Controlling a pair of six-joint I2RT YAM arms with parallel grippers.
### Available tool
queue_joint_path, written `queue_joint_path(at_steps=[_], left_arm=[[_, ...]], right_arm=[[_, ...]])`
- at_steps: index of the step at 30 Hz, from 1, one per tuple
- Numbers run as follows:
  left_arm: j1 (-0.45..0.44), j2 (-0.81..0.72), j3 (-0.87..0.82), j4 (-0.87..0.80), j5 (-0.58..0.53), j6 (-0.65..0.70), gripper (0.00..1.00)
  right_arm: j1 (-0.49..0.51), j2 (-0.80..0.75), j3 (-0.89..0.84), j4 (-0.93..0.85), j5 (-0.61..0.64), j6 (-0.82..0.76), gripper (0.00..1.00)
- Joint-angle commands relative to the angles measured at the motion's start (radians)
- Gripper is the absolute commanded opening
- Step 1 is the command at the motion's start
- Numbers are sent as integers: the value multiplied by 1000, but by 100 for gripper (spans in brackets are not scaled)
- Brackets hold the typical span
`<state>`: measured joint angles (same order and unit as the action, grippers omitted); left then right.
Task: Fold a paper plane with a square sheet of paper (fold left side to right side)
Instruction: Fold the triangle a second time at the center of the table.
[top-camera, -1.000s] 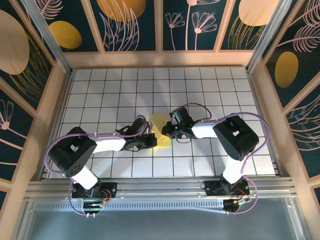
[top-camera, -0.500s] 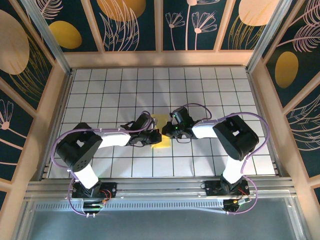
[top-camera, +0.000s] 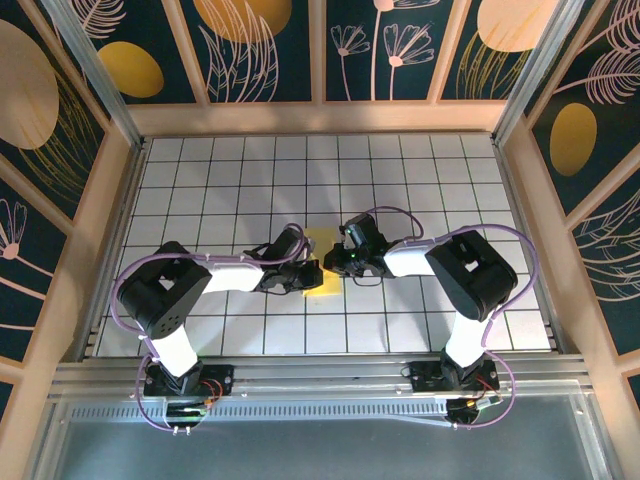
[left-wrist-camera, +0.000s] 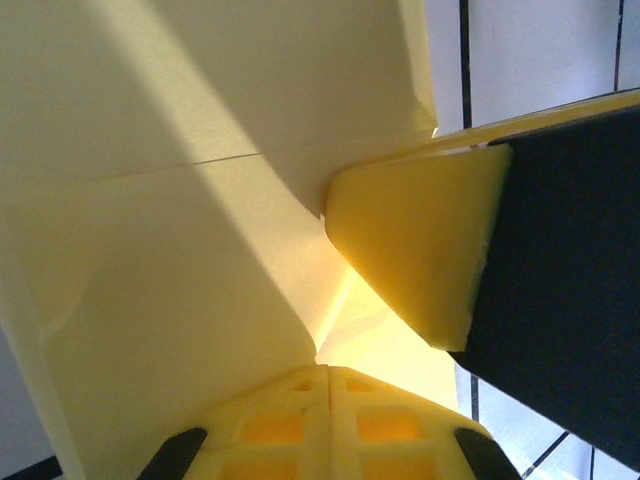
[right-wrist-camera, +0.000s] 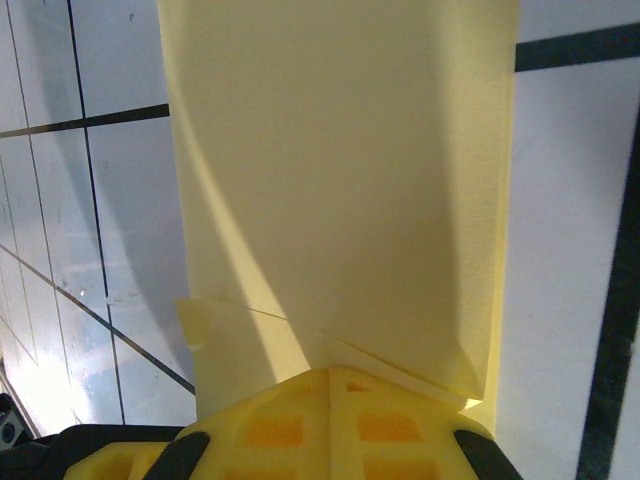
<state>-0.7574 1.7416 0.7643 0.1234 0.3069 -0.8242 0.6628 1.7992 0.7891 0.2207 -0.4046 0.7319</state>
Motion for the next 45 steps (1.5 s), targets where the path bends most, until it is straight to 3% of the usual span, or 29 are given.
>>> queue_joint_path(at_steps=[1, 34, 45], left_arm=[[6, -1, -60, -39, -4, 8, 0], [6, -136, -237, -50, -8, 11, 1], [6, -185, -302, -42, -30, -43, 1]], right_arm=[[-3, 46, -24, -87, 35, -10, 0], [-13, 50, -37, -104, 38, -17, 0], [-13, 46, -27, -113, 38, -20, 0]])
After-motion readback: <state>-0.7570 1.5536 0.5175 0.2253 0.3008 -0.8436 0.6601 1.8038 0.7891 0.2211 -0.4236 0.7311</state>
